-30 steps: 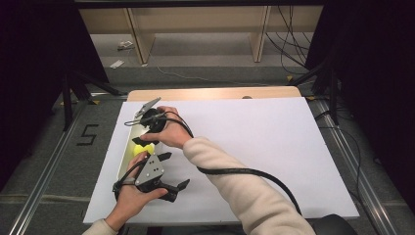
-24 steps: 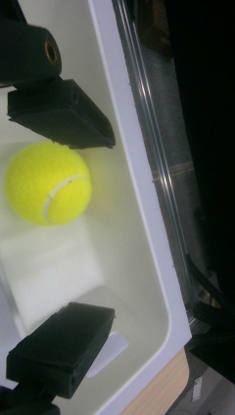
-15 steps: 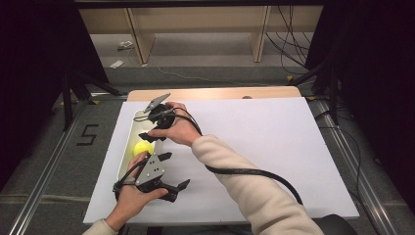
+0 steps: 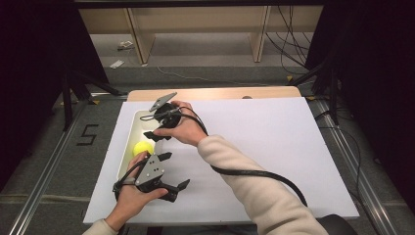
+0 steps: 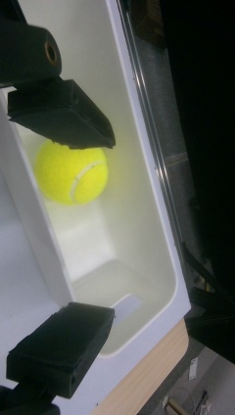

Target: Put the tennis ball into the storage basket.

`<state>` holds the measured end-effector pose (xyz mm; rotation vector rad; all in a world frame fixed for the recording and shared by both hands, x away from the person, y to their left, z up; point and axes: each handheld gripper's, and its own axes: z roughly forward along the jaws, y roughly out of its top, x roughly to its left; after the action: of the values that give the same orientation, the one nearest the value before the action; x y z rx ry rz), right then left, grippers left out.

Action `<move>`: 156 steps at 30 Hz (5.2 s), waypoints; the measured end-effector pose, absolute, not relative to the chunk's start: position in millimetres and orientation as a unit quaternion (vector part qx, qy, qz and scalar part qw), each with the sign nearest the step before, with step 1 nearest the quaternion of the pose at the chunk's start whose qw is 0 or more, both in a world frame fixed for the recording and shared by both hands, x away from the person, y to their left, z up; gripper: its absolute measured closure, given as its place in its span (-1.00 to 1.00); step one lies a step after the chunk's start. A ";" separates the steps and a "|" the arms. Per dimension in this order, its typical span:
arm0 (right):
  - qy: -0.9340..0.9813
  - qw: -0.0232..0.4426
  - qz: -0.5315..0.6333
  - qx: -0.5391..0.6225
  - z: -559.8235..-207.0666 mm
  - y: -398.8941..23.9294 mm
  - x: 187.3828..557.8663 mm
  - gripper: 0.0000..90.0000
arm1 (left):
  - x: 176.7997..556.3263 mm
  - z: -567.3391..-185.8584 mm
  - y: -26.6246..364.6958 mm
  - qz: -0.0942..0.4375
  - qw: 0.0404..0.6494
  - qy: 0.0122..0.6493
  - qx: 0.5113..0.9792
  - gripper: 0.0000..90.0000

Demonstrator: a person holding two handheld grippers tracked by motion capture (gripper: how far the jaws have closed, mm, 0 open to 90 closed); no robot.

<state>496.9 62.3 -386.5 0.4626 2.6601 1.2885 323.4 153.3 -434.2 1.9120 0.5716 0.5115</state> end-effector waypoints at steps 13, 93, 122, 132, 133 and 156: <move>0.882 0.085 0.435 0.159 -381.7 41.8 493.6 -0.59 | 323.3 -433.8 153.4 0.213 0.515 0.239 0.795 -0.99; 0.838 0.131 0.440 0.296 -415.6 -165.4 466.4 -0.57 | 324.0 -432.9 155.5 0.216 0.518 0.243 0.791 -0.99; 0.811 0.158 0.435 0.357 -427.7 -253.8 430.2 -0.57 | 324.3 -433.3 155.6 0.217 0.516 0.247 0.791 -0.99; 0.801 0.166 0.436 0.376 -431.0 -279.7 416.6 -0.57 | 324.3 -433.4 155.5 0.218 0.515 0.247 0.791 -0.99; 0.801 0.168 0.434 0.377 -431.4 -282.2 415.4 -0.57 | 324.3 -433.3 155.5 0.219 0.515 0.247 0.791 -0.99; 0.785 0.182 0.436 0.401 -439.0 -316.7 385.9 -0.58 | 323.9 -432.4 155.3 0.221 0.516 0.246 0.790 -0.99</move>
<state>385.9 -316.7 -439.0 1.1323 2.2145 1.2317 323.9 155.3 -432.4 1.8976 0.5908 0.5319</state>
